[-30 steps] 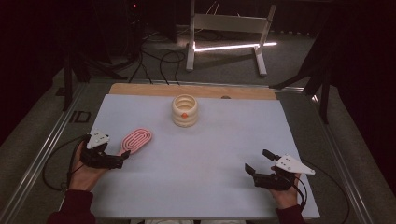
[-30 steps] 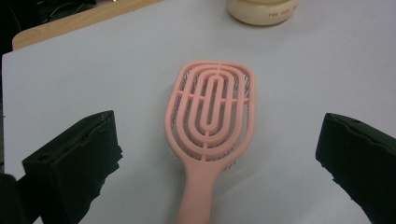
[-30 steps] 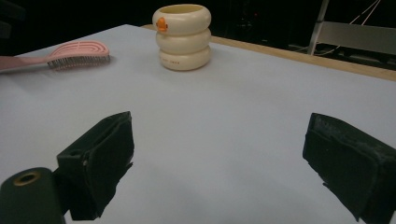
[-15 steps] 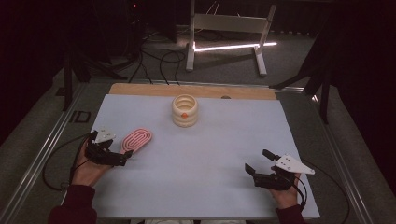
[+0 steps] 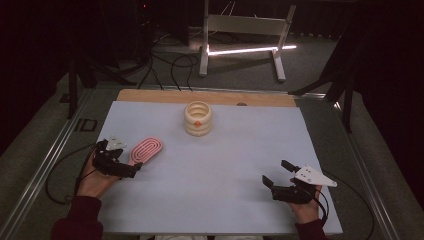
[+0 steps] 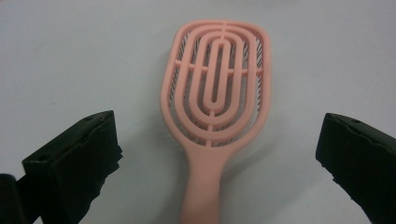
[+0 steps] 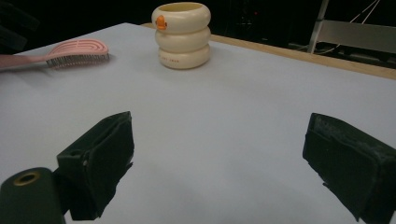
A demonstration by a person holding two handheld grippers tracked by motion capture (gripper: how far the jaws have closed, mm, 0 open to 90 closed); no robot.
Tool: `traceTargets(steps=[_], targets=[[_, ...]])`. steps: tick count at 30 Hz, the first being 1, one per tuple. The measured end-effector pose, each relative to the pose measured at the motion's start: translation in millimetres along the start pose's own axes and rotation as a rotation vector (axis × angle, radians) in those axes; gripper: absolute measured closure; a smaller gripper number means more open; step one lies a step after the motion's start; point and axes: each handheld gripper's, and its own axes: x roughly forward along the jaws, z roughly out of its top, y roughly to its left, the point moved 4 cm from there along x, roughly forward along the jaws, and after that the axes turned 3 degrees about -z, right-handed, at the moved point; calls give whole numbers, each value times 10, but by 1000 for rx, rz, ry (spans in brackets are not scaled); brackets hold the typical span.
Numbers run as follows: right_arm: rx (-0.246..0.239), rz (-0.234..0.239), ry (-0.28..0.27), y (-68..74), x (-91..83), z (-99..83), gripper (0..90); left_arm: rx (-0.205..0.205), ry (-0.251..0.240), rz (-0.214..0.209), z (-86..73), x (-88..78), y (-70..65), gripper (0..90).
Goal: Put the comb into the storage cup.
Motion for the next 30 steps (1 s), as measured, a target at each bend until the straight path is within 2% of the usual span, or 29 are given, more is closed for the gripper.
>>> traceTargets(steps=[1, 3, 10, 30], targets=[[-1, 0, 0, -1, 1, 0, 88, 4, 19, -3, -1, 11, 3, 1], [-1, 1, 0, -1, 1, 0, 88, -1, 21, -2, 1, 20, 1, 1], [-1, 0, 1, -2, 1, -2, 88, 10, 76, -8, -12, 72, 6, 1], [1, 1, 2, -1, 4, -3, 88, 12, 169, -10, -55, 165, 33, 2]])
